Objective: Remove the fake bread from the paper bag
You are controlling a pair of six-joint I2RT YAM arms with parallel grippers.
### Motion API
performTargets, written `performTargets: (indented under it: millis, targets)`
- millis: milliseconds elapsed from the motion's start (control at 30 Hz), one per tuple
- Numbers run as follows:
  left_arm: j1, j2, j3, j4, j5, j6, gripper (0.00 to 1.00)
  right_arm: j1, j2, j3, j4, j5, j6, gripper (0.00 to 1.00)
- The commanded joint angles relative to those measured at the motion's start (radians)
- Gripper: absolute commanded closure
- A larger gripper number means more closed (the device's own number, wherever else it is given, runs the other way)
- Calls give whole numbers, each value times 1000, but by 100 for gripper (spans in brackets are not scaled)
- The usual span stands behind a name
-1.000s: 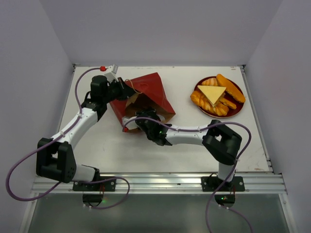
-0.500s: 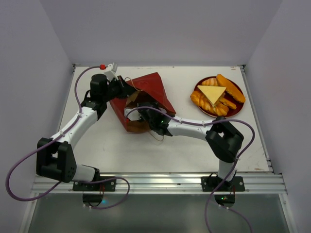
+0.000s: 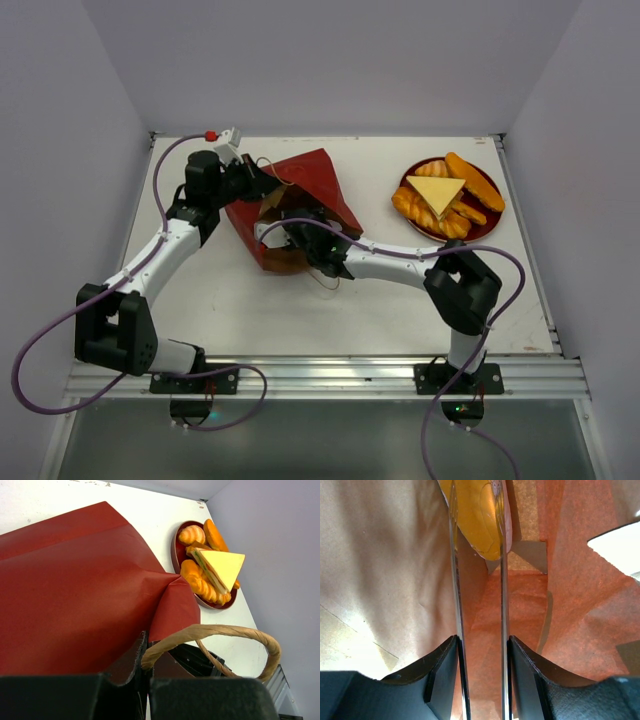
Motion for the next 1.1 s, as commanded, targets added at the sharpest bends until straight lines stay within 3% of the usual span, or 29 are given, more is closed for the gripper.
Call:
performTargets:
  millis: [0, 300, 1067]
  targets:
    - [-9, 7, 47, 1, 18, -3, 100, -5, -62, 7, 50, 13, -40, 53]
    - [-9, 15, 58, 0, 18, -6, 100, 11, -133, -31, 43, 10, -53, 53]
    - [-8, 9, 53, -4, 24, 0, 100, 8, 19, 78, -26, 70, -98, 53]
